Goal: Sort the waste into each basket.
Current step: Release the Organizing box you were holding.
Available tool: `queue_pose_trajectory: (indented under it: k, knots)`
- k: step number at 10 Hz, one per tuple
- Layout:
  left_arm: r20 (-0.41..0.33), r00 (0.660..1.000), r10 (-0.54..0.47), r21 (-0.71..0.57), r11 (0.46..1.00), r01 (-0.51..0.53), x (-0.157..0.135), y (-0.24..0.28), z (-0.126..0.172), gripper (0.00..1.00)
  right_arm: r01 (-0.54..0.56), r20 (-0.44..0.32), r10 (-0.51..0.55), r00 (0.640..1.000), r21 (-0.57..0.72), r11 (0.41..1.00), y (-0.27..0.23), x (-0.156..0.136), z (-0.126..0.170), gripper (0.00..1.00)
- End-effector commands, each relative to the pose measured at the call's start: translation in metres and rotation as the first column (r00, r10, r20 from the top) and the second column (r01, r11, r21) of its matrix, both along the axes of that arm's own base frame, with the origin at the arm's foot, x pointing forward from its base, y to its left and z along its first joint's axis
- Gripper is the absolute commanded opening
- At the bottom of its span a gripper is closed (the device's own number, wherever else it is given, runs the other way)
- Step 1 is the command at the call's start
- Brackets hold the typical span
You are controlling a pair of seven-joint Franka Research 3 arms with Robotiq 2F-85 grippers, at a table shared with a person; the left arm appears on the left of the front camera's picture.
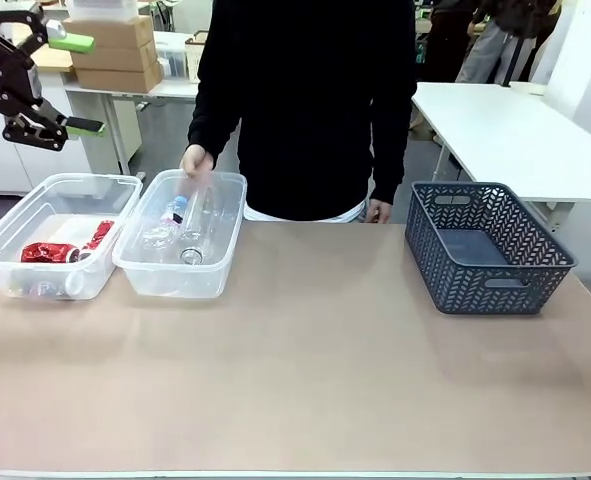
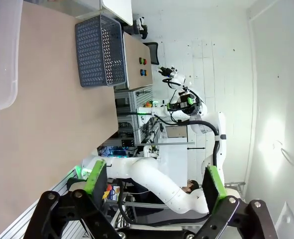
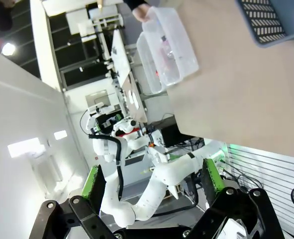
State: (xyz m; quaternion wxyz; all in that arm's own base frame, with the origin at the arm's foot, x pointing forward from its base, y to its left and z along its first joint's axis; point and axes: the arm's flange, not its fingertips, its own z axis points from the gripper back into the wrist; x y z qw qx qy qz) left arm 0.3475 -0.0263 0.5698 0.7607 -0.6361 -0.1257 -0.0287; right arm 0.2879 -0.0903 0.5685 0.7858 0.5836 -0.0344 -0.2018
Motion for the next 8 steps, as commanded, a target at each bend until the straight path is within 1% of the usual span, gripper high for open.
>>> queue_pose_trajectory:
  k: [1, 8]
  knots:
    - [0.006, 1.000, -0.011, -0.005, 1.000, 0.011, -0.0003, 0.0001, 0.0016, 1.00, -0.011, 0.023, 0.010, 1.000, 0.018, 1.000, -0.0020, 0.0012, 0.0041, 1.00]
    - [0.006, 1.000, -0.011, -0.005, 1.000, 0.011, -0.0003, 0.0001, 0.0016, 1.00, -0.011, 0.023, 0.010, 1.000, 0.018, 1.000, -0.0020, 0.0012, 0.0041, 1.00]
